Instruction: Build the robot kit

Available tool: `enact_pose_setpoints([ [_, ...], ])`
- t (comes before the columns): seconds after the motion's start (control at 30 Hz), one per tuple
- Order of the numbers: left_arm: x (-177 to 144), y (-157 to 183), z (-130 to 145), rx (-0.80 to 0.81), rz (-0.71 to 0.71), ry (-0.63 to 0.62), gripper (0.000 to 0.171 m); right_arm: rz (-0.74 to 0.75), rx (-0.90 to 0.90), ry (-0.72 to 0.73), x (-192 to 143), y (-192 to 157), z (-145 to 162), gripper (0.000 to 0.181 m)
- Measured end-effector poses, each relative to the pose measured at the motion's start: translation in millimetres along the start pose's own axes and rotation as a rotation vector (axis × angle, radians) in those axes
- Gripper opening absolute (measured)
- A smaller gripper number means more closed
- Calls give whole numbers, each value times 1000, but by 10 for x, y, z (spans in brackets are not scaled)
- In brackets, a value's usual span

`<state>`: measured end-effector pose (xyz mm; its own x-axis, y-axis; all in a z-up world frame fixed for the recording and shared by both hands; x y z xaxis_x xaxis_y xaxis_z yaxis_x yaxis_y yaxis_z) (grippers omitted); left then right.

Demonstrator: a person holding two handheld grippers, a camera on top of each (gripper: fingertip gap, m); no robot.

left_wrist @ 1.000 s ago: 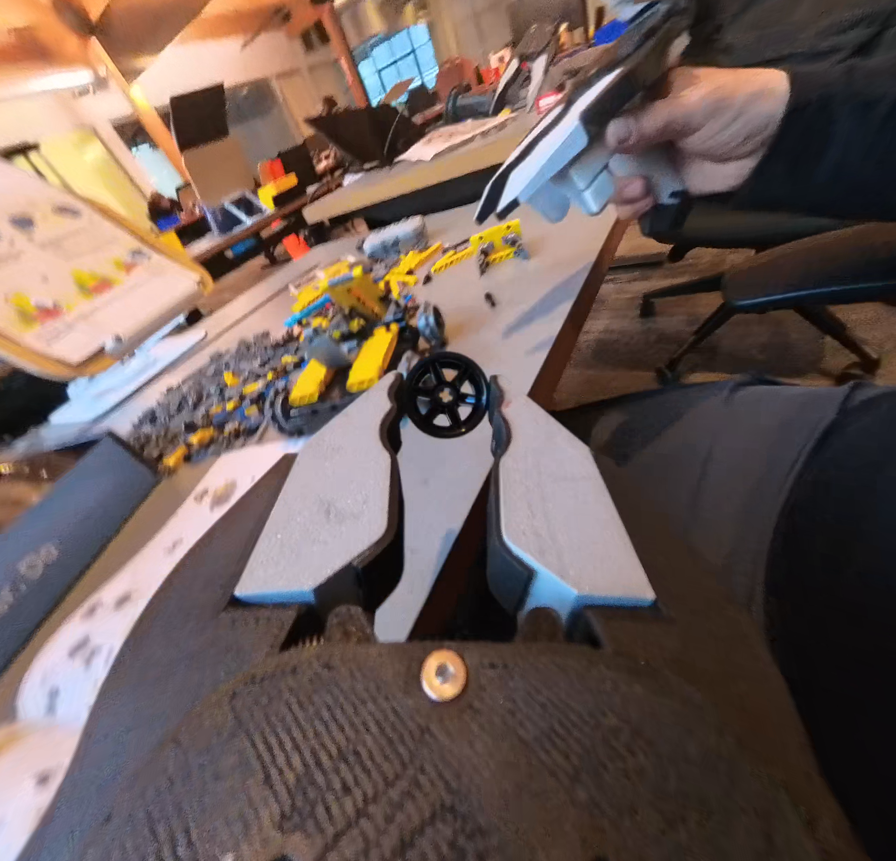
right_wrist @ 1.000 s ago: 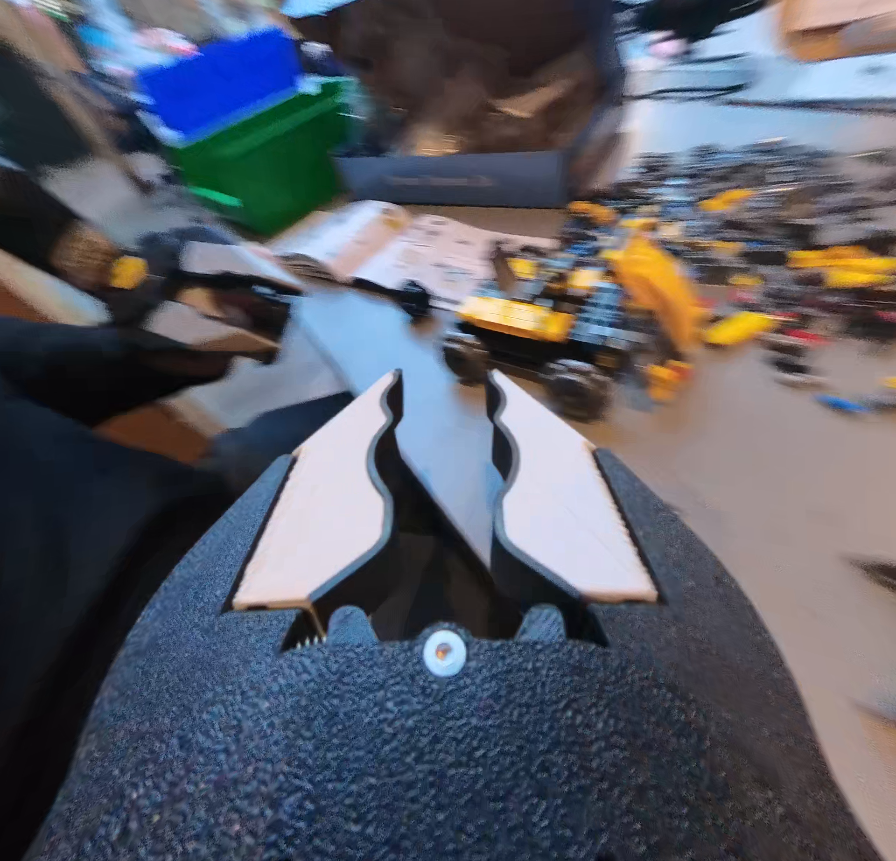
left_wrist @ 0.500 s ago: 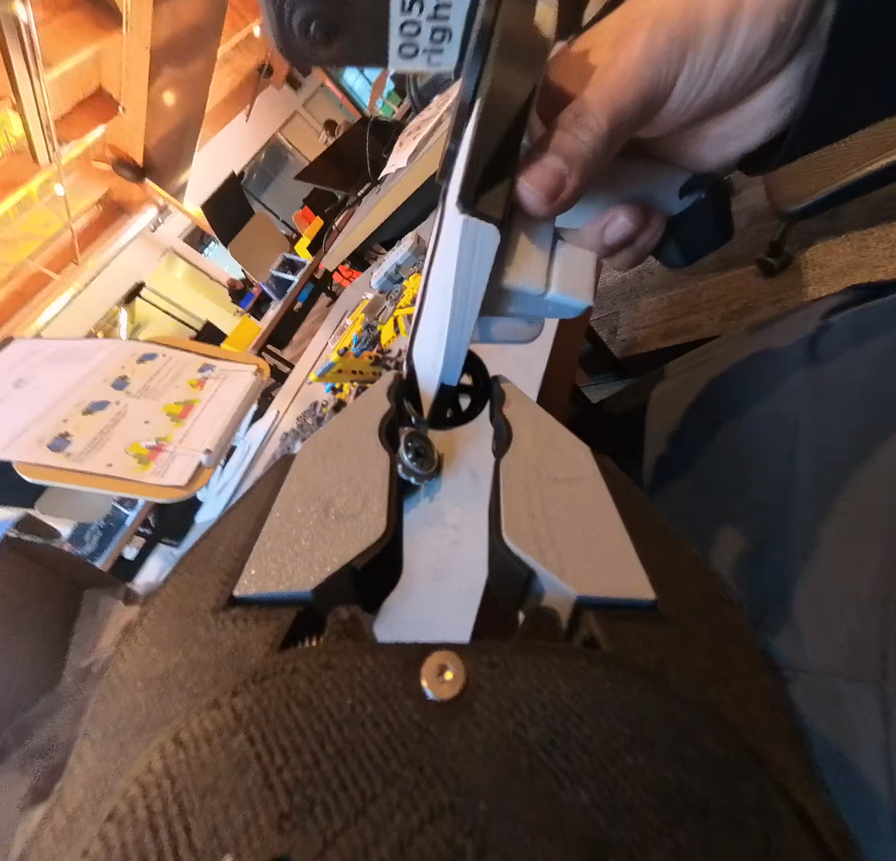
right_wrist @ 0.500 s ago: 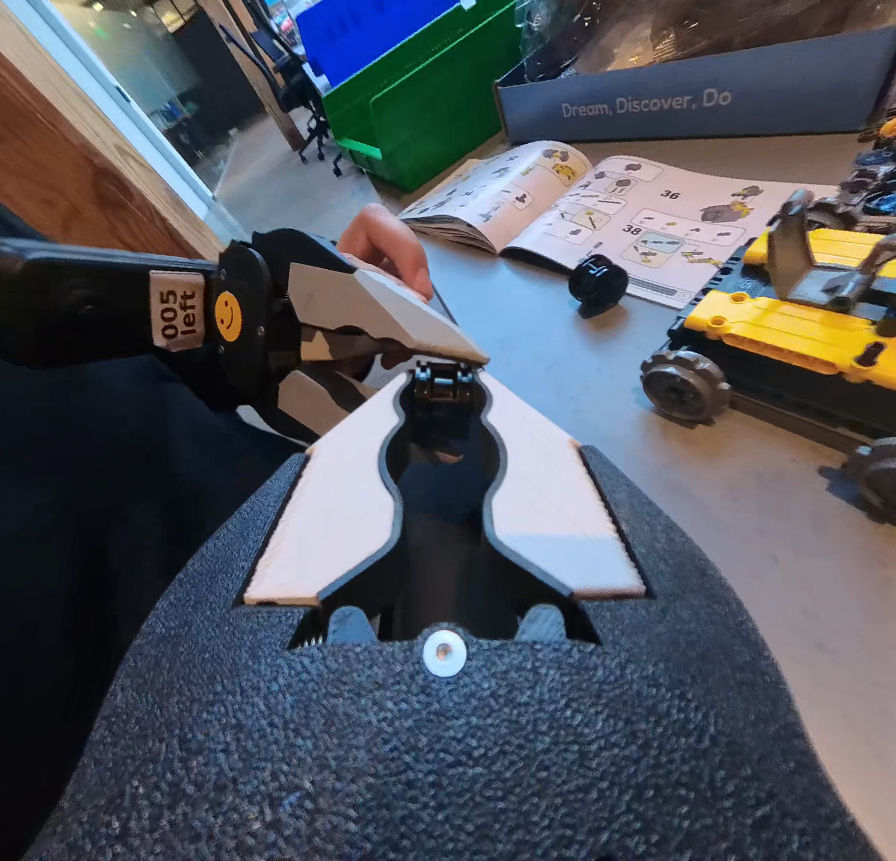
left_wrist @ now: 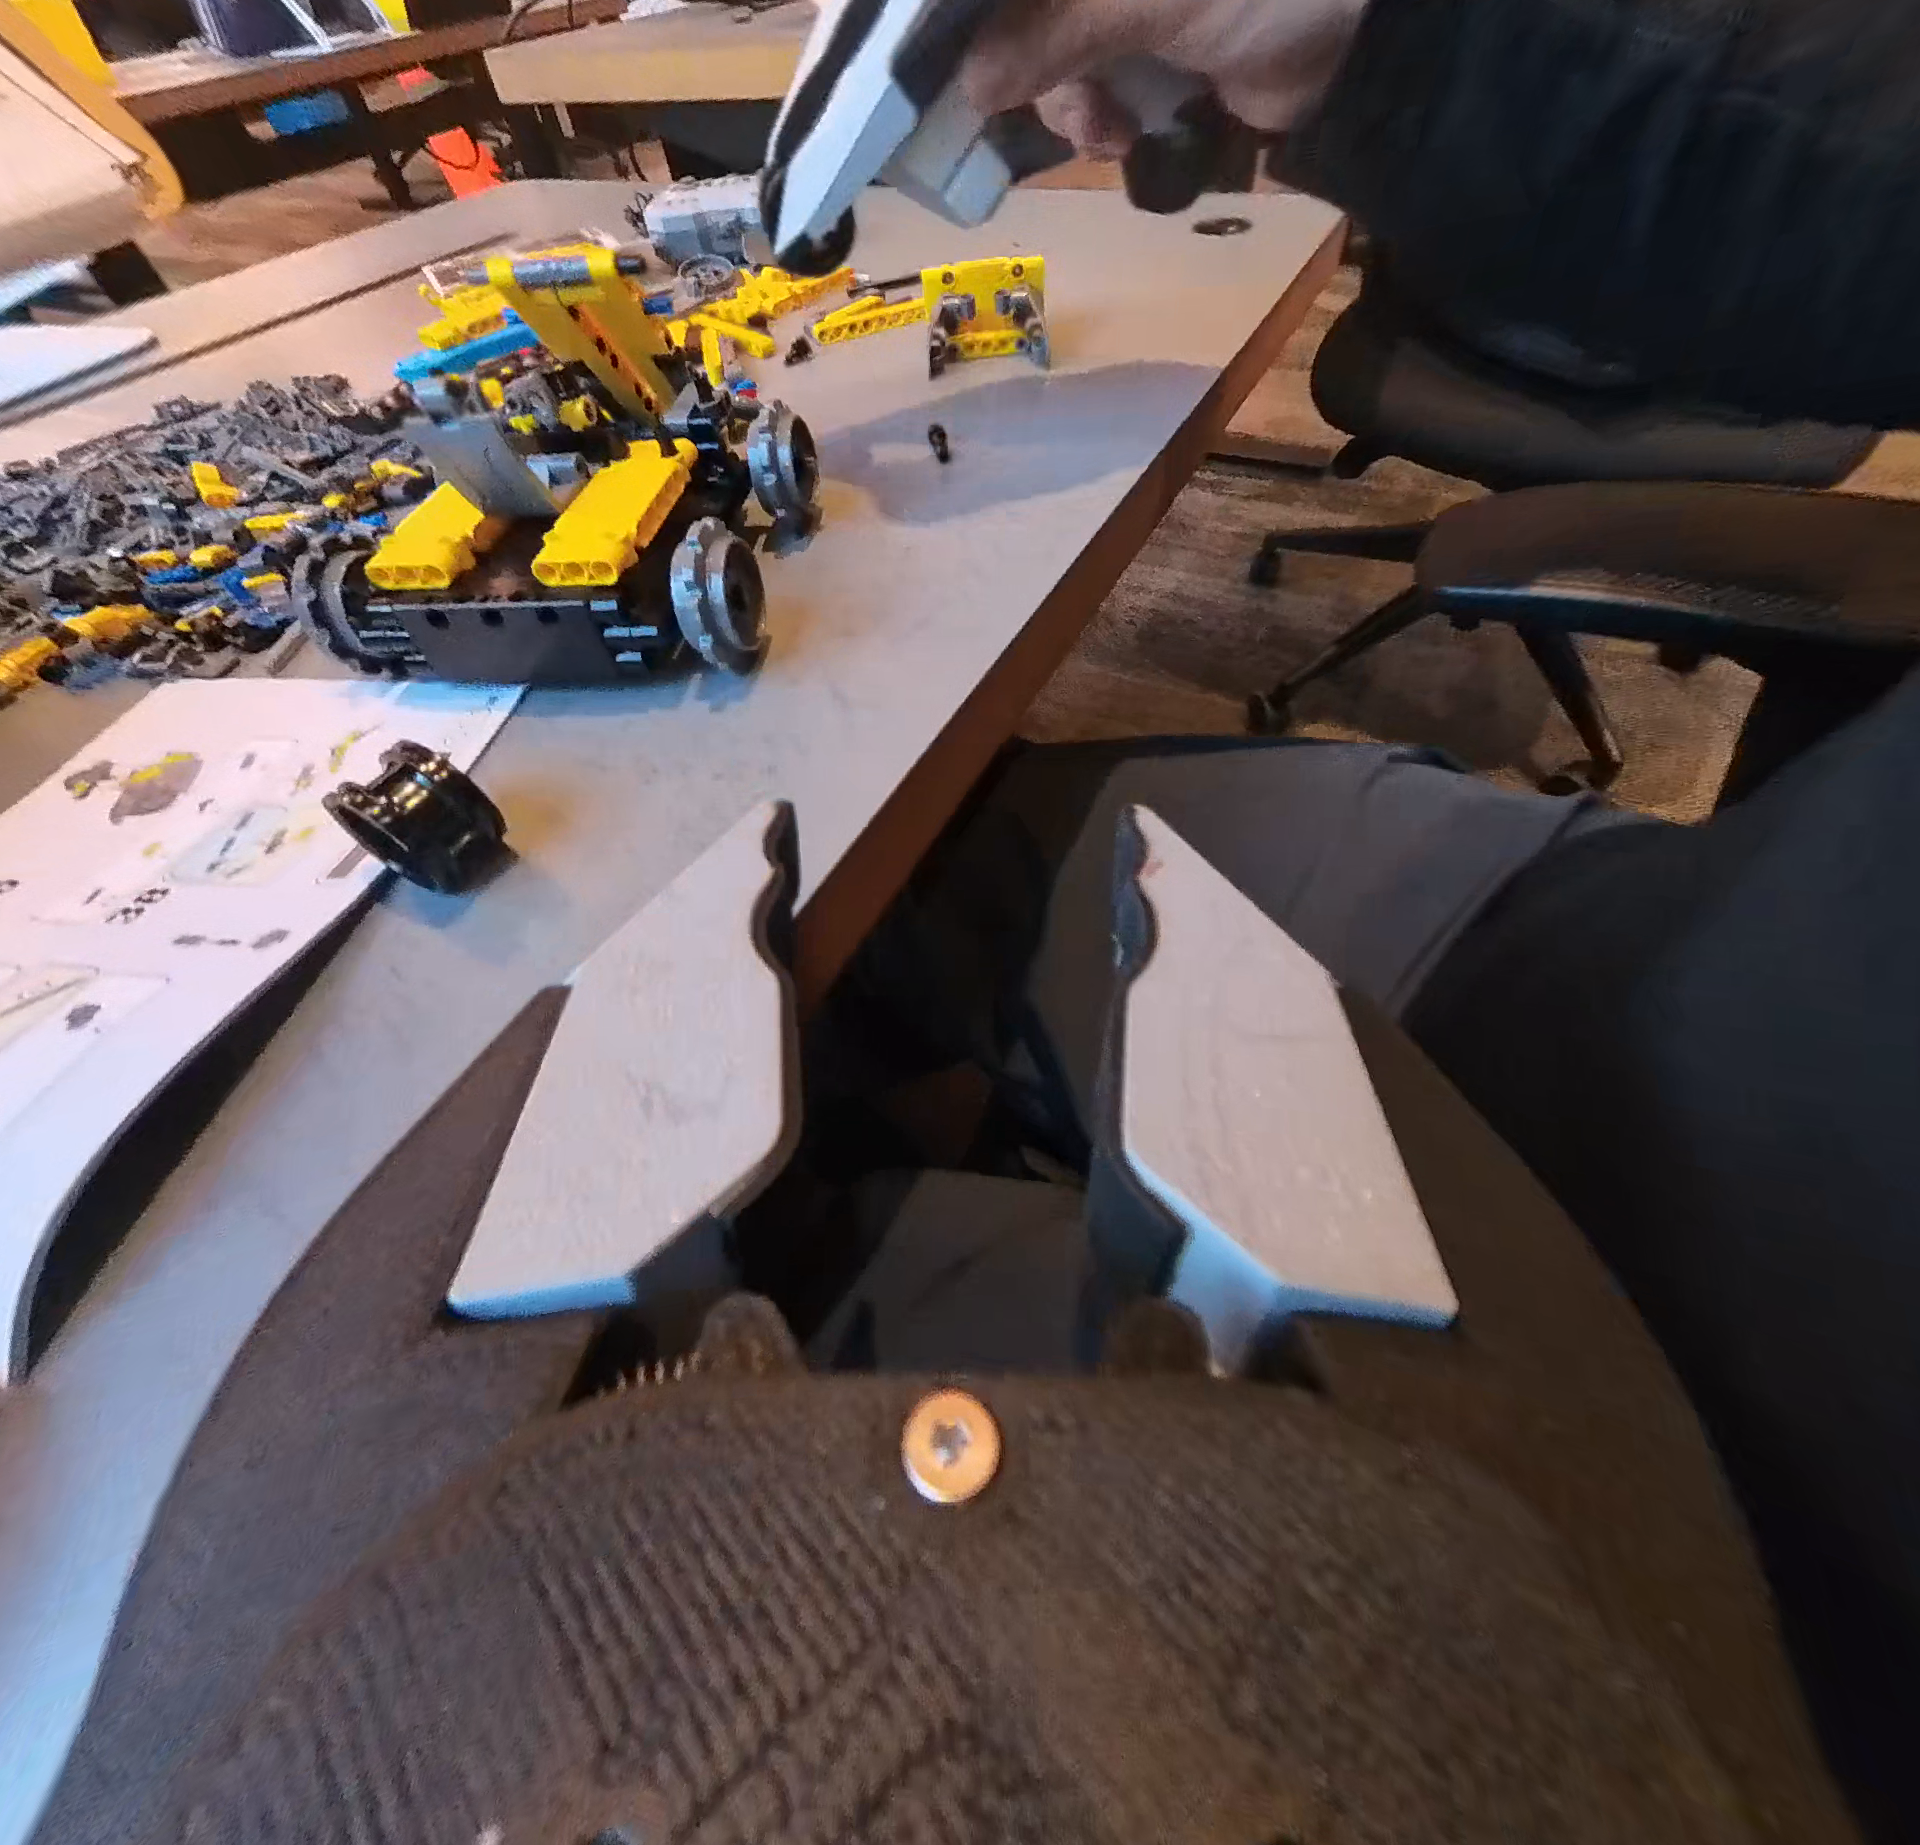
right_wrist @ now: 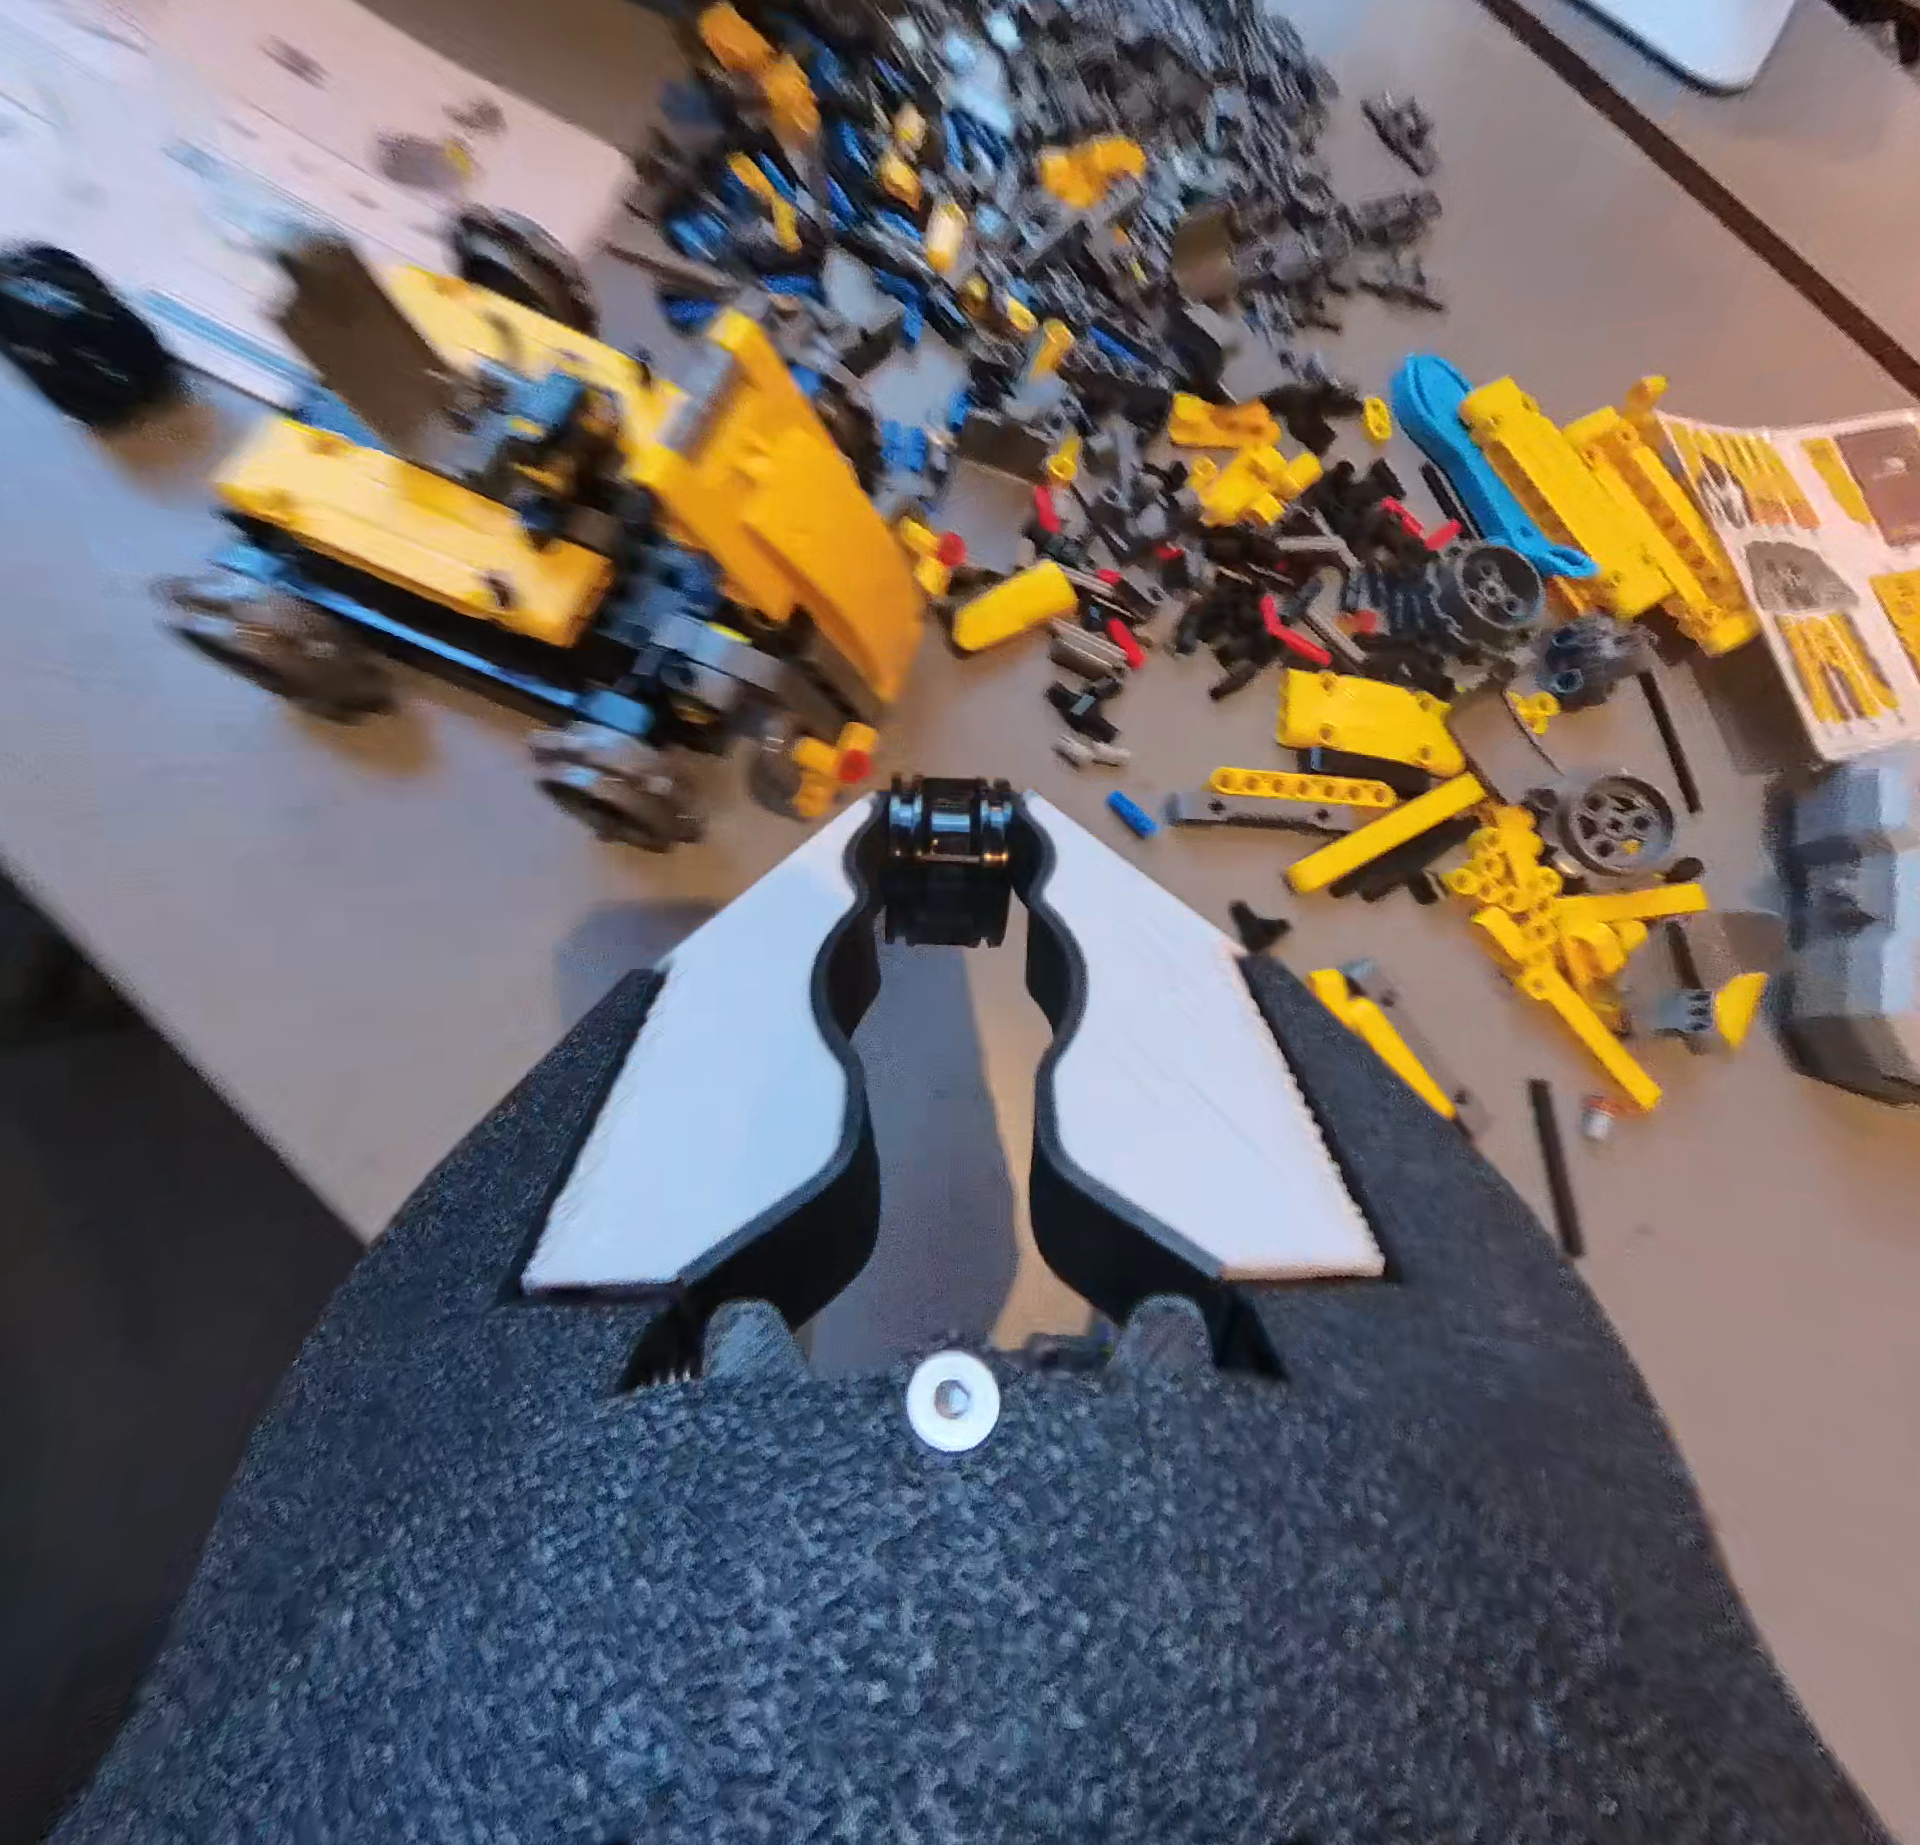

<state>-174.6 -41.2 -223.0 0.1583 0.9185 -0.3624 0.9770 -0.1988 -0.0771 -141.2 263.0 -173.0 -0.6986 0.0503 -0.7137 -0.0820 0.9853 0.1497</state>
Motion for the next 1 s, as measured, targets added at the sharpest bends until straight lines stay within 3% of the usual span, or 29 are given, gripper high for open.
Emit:
enact_pose_setpoints([
  [0.23,18,-54,113,-98,73,-19,55,73,-59,-223,376,314,159,22],
  [0.43,11,-67,93,-145,124,6,55,194,-286,-323,510,272,212,21],
  [1.0,30,2,113,-107,143,-22,52,112,-195,-257,370,270,190,26],
])
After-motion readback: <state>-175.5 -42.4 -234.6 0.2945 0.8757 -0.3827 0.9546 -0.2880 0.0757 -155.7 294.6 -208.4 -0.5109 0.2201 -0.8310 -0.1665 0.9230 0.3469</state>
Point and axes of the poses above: each gripper's, where its closed fingertips meet, x out along the fingers, z out of its underside, y = z × x across the jaws, the point moved 6 cm from there along -x, back along the fingers, and after that the axes turned 3 degrees about -y, right-handed, at the moved point
